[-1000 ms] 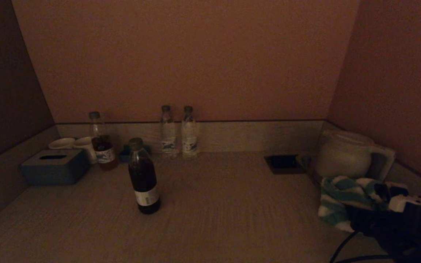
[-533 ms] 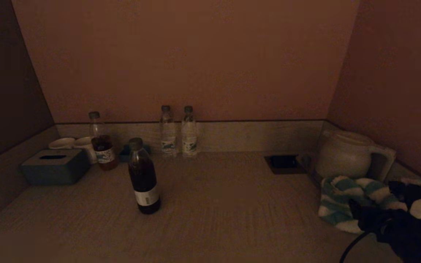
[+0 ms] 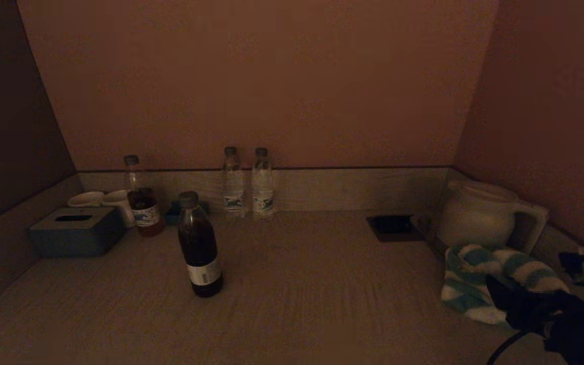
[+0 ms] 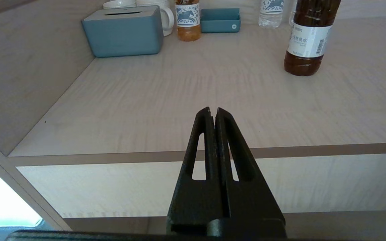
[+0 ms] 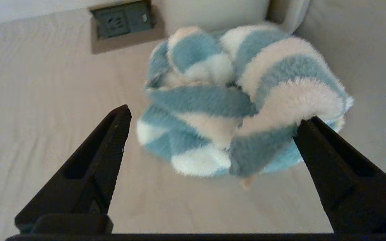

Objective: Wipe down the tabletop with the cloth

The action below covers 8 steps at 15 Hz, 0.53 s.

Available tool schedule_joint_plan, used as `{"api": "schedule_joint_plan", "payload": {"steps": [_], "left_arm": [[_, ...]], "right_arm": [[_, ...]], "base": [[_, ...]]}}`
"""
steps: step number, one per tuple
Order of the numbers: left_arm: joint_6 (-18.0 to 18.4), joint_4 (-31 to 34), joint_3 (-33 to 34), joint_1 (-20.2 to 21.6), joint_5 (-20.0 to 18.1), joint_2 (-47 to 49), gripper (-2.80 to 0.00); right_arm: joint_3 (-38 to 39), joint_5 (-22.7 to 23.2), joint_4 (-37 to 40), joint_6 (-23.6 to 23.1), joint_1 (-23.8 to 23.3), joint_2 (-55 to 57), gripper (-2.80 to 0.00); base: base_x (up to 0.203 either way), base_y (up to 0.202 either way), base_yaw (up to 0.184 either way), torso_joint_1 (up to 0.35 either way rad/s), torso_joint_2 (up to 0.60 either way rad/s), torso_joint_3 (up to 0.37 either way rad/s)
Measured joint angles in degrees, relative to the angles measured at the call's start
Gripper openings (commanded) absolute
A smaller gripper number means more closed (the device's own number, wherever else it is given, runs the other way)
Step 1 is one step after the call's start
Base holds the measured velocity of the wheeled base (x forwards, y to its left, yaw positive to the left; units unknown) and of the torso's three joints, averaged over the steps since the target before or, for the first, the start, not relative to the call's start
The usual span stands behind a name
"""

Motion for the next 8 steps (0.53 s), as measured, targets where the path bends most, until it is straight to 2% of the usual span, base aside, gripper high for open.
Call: {"api": "schedule_joint_plan", "payload": {"steps": [3,8], "left_arm": [[0.02,0.00,0.00,0.00,0.00,0.00,-2.80],[0.02,0.00,0.00,0.00,0.00,0.00,-2.80]], "right_arm": [[-0.17,2.01,4.35,-0.33,0.23,-6.60,0.00],[-4.07,4.94,15.15,-1.80,3.99,-26.38,0.00]], "base": [[0.000,0.000,0.000,0.000,0.00,0.000],[0.000,0.000,0.000,0.000,0.00,0.000]]}}
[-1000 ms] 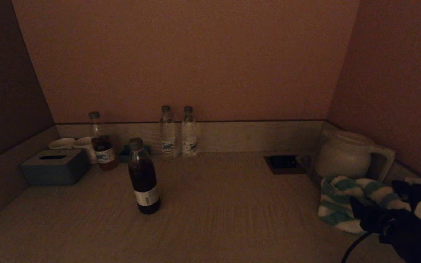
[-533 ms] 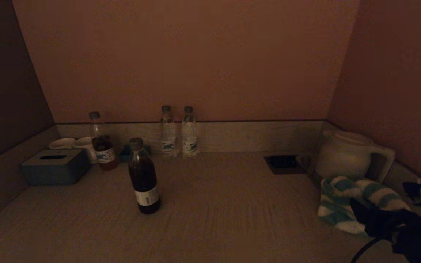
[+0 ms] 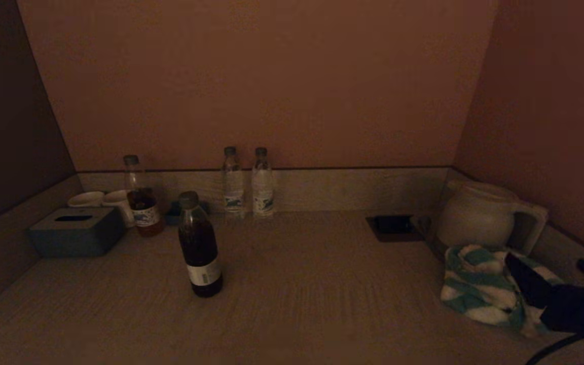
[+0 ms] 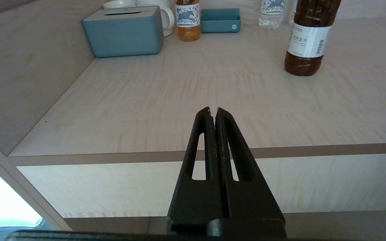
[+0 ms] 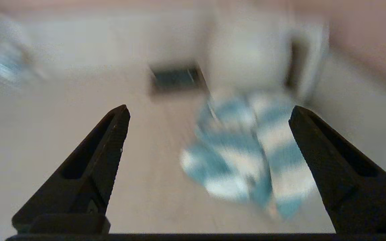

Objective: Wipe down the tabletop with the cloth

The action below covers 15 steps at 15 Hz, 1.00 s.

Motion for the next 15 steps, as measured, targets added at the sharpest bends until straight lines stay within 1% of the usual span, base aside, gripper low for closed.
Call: {"api": "schedule_joint_plan", "payload": {"steps": [2,4,6,7,8,12,15], "left_arm": [[0.00,0.00,0.00,0.00,-0.02,0.00,-2.80],[-0.02,0.00,0.00,-0.01,0.00,0.00,-2.80],[0.00,0.00,0.00,-0.01,0.01,0.00,-2.80],[0.00,0.00,0.00,-0.01,-0.02,0.00,-2.80],[0.00,-0.01,0.00,-0.01,0.00,0.00,-2.80],[-0.02,-0.01,0.00,-0.01,0.01,0.00,-2.80],[0.00,0.00,0.00,0.00,0.01,0.00,-2.80]], "right_arm": [[-4.49,0.36,5.85,-0.66,1.87,-9.03,0.00],[-10.72,1.19,12.73,-0.86,3.17,-17.95,0.00],[-17.01,2.88,20.82,-0.90,4.11,-26.27,0.00],[-18.68,3.63,24.93,-0.96,4.41,-28.81,0.00],[-19.51,4.30,29.64,-0.95,4.55,-30.72,-2.80],[-20.13,5.23,45.39,-0.82,4.71,-36.69,-2.80],[-20.52,5.09,54.54,-0.79,4.66,-39.11,-2.80]], "base": [[0.000,0.000,0.000,0.000,0.00,0.000],[0.000,0.000,0.000,0.000,0.00,0.000],[0.000,0.000,0.000,0.000,0.00,0.000],[0.000,0.000,0.000,0.000,0.00,0.000],[0.000,0.000,0.000,0.000,0.00,0.000],[0.000,0.000,0.000,0.000,0.00,0.000],[0.000,0.000,0.000,0.000,0.00,0.000]]}}
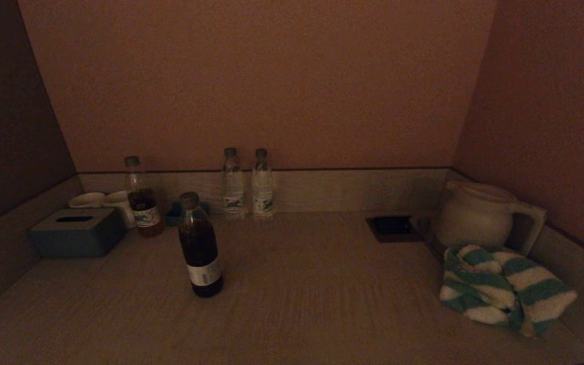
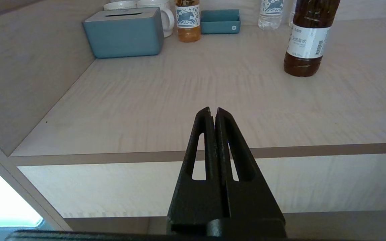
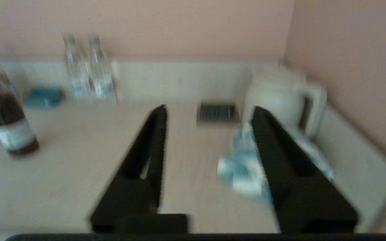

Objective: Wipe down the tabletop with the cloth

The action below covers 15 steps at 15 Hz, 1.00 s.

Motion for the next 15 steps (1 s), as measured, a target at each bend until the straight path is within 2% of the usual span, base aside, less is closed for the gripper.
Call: {"api": "schedule_joint_plan", "payload": {"steps": [8,15], "left_arm": [[0.00,0.00,0.00,-0.01,-0.01,0.00,-2.80],[-0.02,0.00,0.00,0.00,-0.01,0.00,-2.80]], "right_arm": [[-2.94,-2.48,16.23,-0.69,-1.48,-8.44,-2.80],[-4.45,-8.31,19.05,-1.92,-1.58,-9.47,-2.80]], "base": [[0.000,0.000,0.000,0.000,0.00,0.000],[0.000,0.000,0.000,0.000,0.00,0.000]]}}
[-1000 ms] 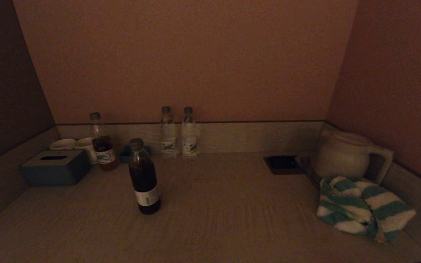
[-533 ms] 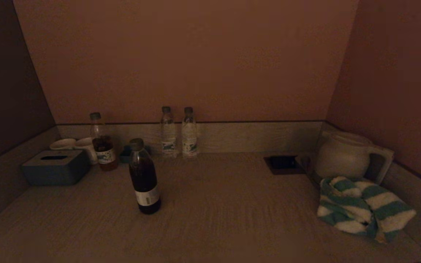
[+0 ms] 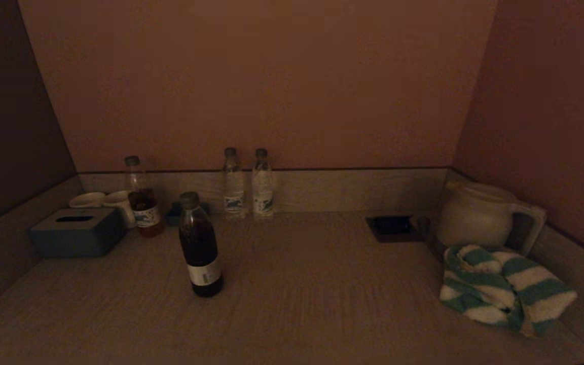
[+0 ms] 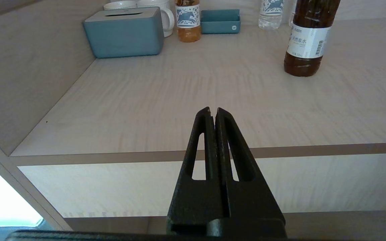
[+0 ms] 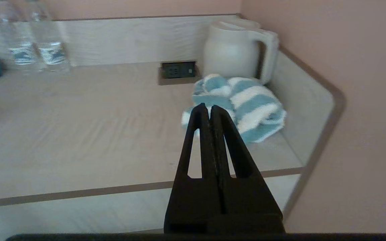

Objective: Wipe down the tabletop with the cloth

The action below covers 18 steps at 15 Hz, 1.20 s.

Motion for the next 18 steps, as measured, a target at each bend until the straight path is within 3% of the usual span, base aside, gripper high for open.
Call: {"api": "schedule_joint_plan", "payload": {"steps": [11,18], "left_arm": [[0.02,0.00,0.00,0.00,-0.01,0.00,-2.80],[0.01,0.00,0.00,-0.06,0.00,0.00,-2.80]], "right_arm": [[3.57,0.32,0.05,-0.89,0.90,-4.10,-2.80],[10.77,4.68,-2.21,-3.56,0.96,-12.43,-2.80]], "base": [[0.000,0.000,0.000,0.000,0.00,0.000],[0.000,0.000,0.000,0.000,0.00,0.000]]}}
